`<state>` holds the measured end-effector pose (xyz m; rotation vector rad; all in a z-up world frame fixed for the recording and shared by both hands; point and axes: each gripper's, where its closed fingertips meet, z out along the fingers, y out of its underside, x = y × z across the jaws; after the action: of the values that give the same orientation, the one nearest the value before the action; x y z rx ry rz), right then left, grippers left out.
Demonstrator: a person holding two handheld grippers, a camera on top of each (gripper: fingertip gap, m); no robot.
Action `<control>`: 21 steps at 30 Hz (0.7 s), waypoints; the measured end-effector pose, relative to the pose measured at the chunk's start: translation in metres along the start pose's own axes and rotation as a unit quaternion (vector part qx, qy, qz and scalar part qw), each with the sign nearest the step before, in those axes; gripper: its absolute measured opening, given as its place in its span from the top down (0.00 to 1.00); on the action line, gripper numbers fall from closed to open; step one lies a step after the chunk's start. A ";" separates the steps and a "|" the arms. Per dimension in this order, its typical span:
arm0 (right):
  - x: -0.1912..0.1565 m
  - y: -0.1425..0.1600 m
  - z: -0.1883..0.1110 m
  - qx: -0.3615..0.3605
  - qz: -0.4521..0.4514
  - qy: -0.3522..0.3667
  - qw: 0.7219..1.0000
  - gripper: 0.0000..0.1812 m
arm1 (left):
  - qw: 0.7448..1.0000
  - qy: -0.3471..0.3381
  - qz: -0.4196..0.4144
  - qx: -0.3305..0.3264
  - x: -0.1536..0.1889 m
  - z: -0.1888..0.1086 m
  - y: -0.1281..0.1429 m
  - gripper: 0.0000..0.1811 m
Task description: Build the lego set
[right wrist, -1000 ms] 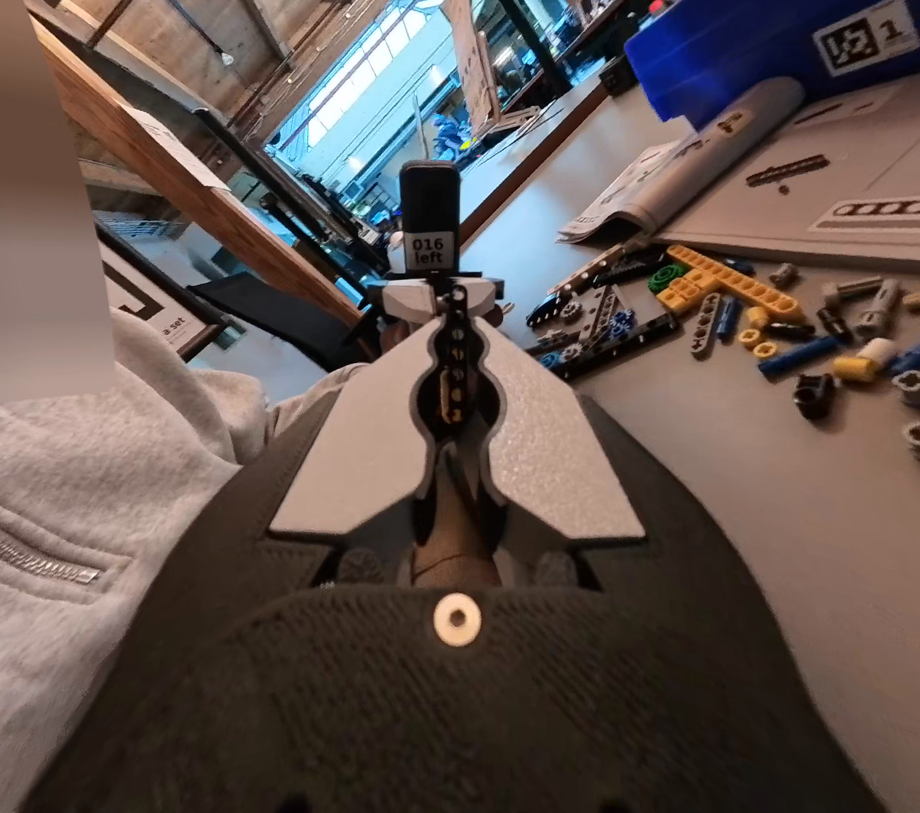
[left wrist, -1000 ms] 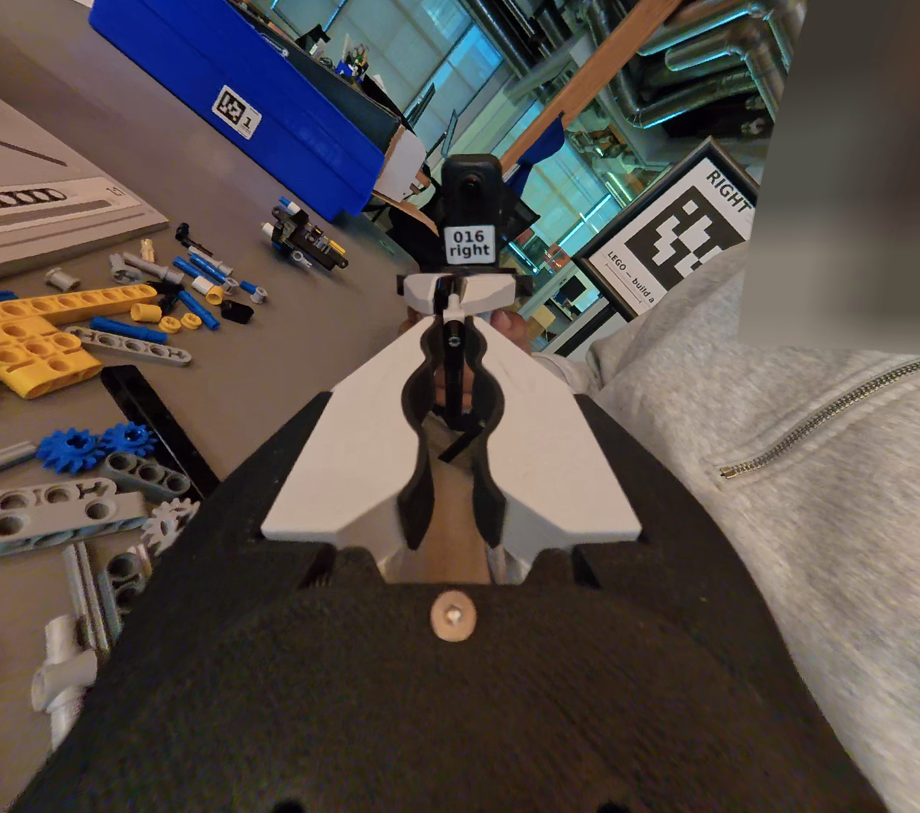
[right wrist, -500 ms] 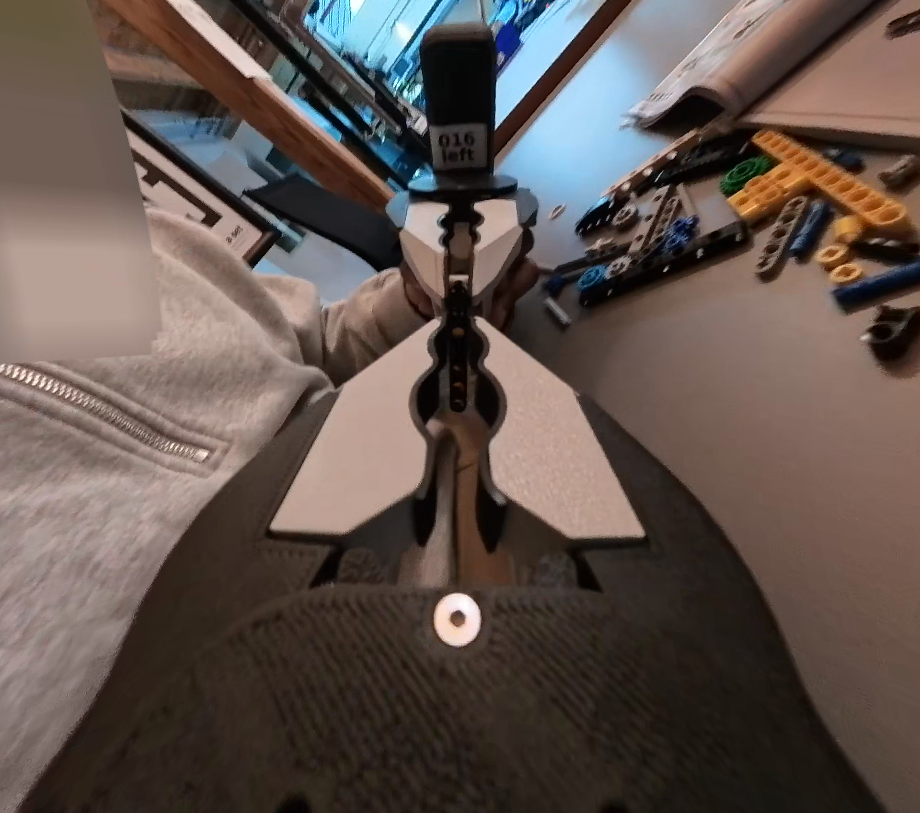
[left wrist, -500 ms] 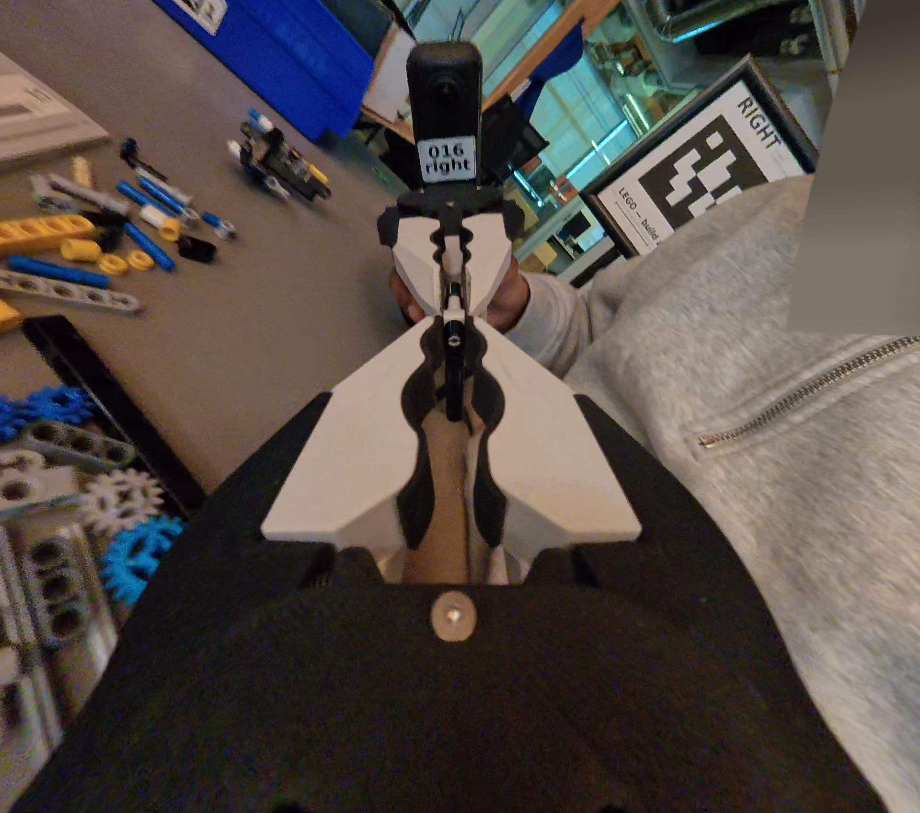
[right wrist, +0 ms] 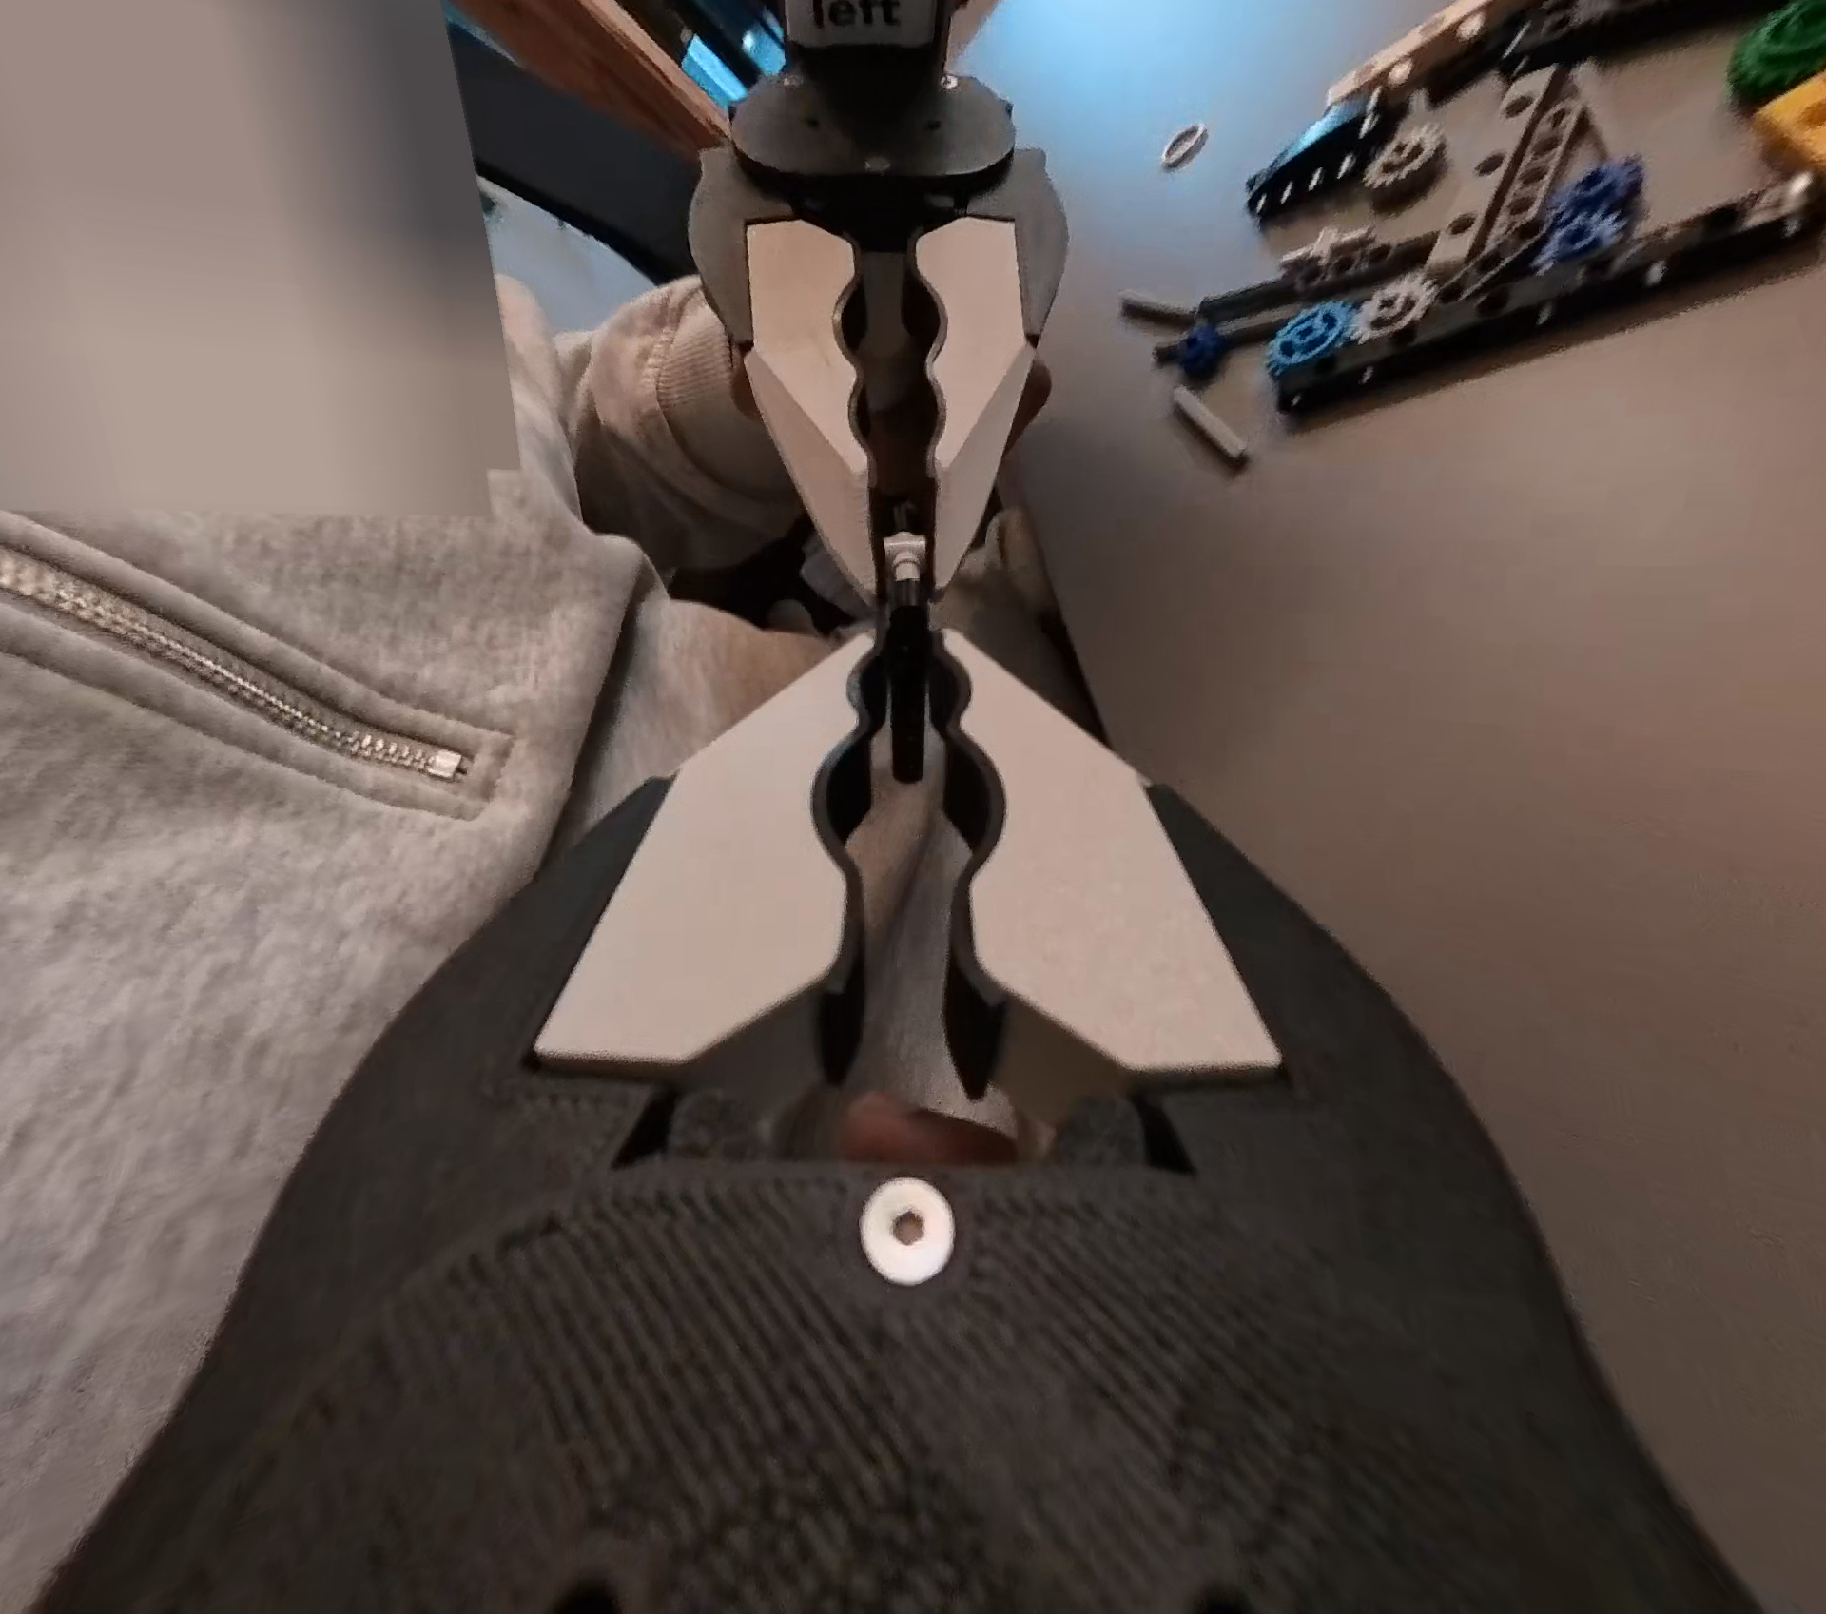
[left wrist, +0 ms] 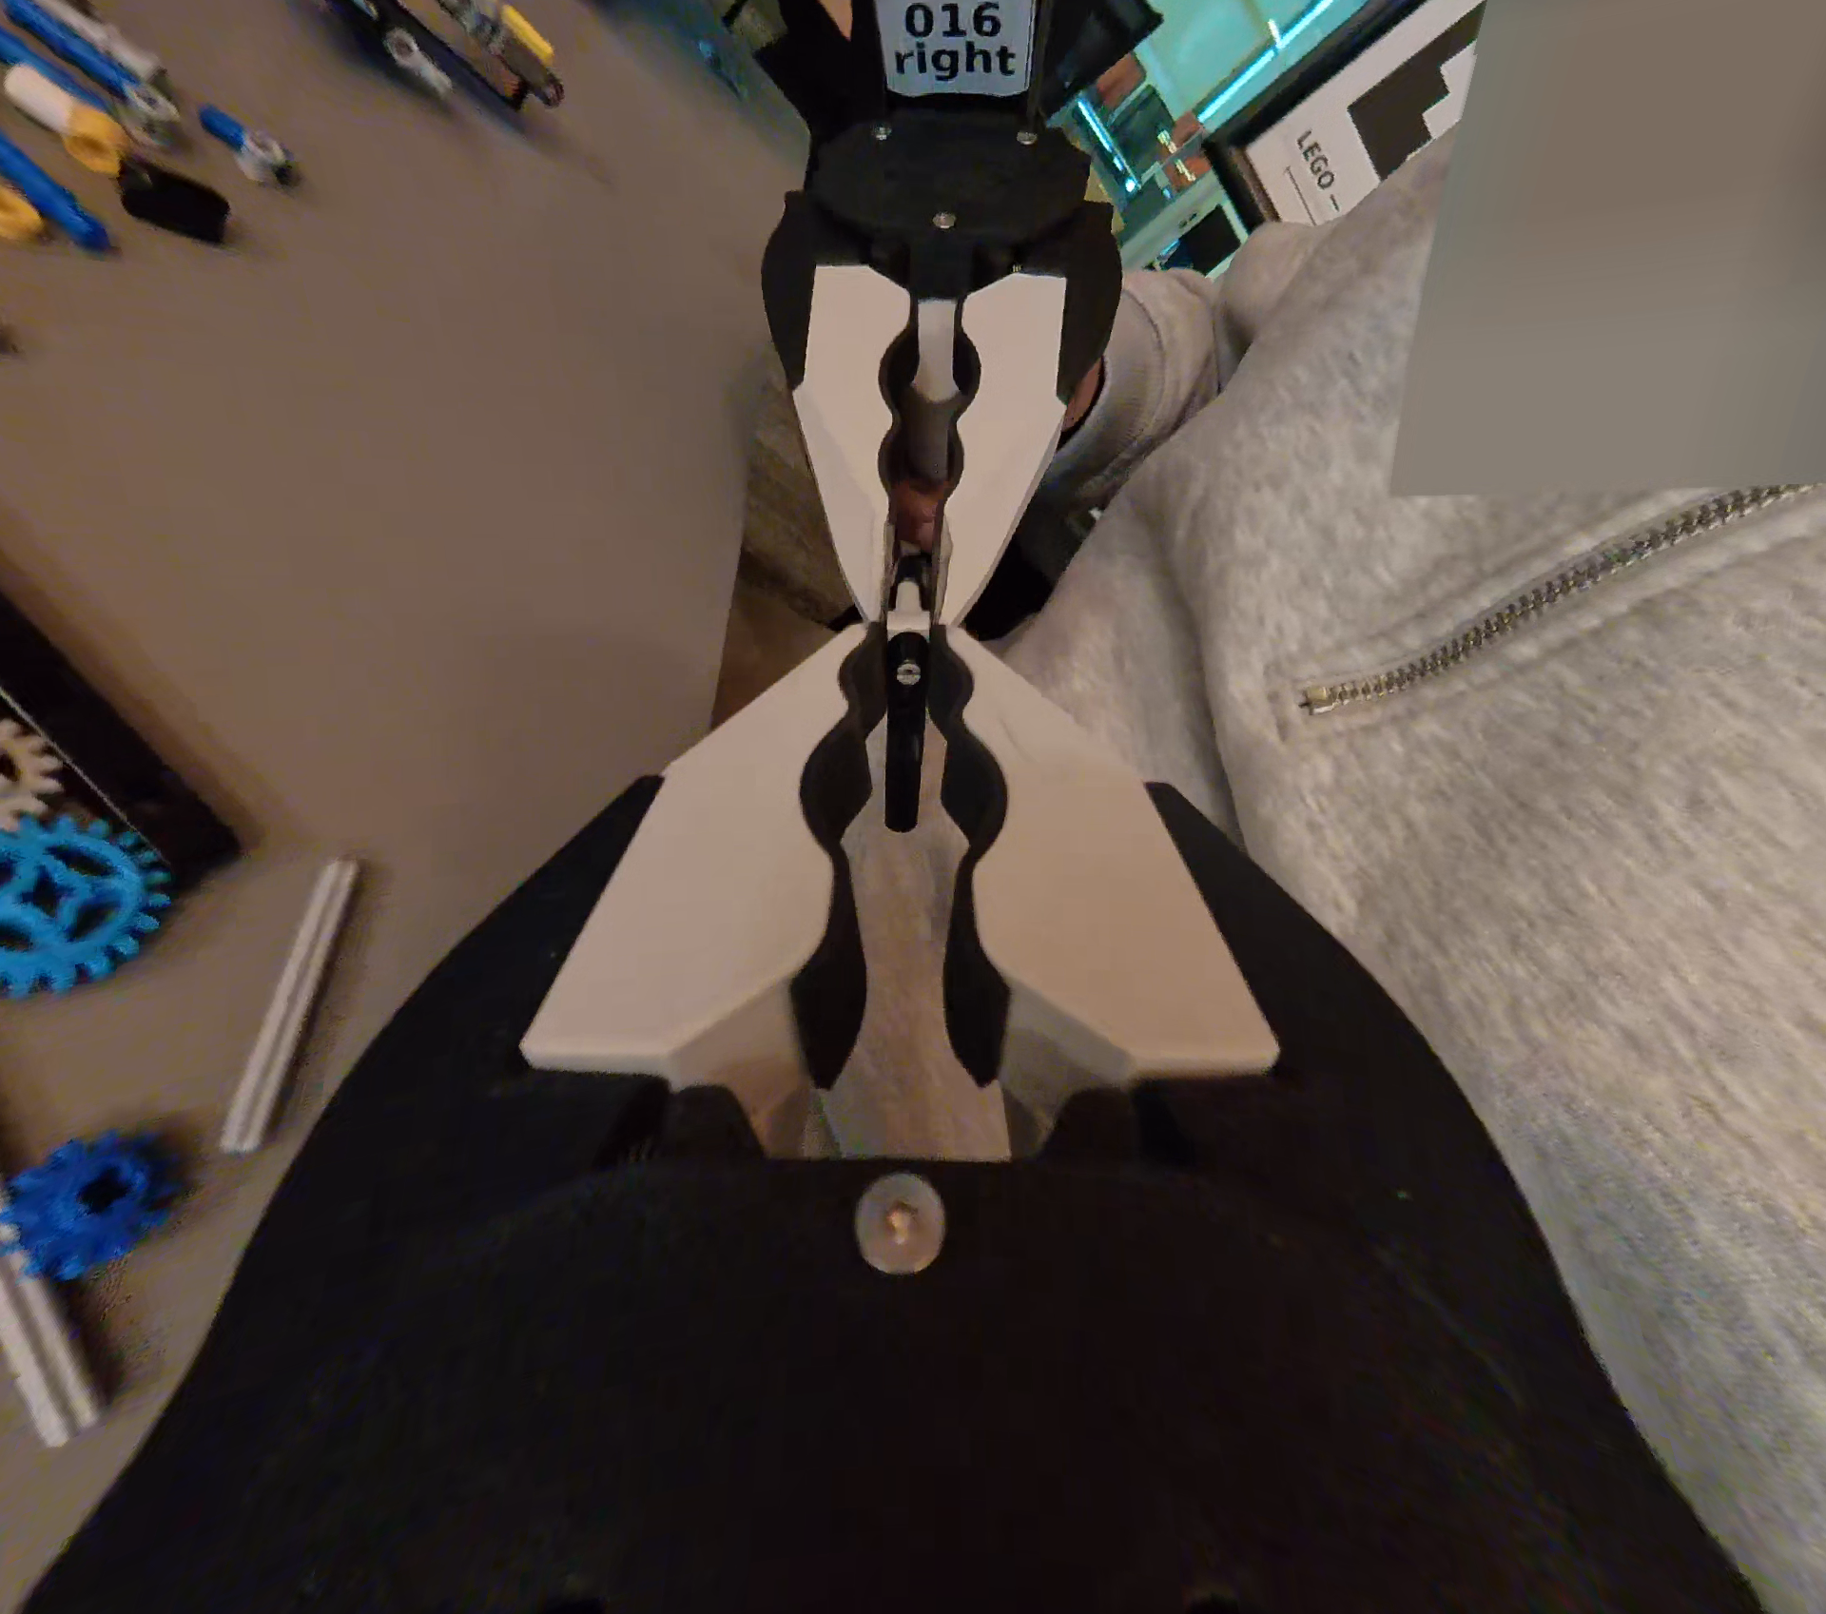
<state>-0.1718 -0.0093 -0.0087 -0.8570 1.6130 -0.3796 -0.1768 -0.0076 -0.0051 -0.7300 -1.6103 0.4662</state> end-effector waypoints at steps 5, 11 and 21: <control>0.016 -0.025 -0.006 0.038 0.013 0.002 0.999 0.98 | 1.000 -0.008 0.024 0.016 -0.014 -0.005 -0.025 0.97; 0.030 -0.034 -0.009 0.031 -0.001 0.003 1.000 0.97 | 0.999 -0.006 0.027 0.023 -0.028 -0.006 -0.037 0.97; 0.043 -0.028 -0.008 -0.086 -0.038 -0.022 0.995 0.98 | 0.997 -0.028 0.059 -0.037 -0.043 -0.003 -0.035 0.97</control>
<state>-0.1710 -0.0603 -0.0180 -1.0523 1.5923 -0.2757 -0.1781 -0.0624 -0.0127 -0.8793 -1.6487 0.5184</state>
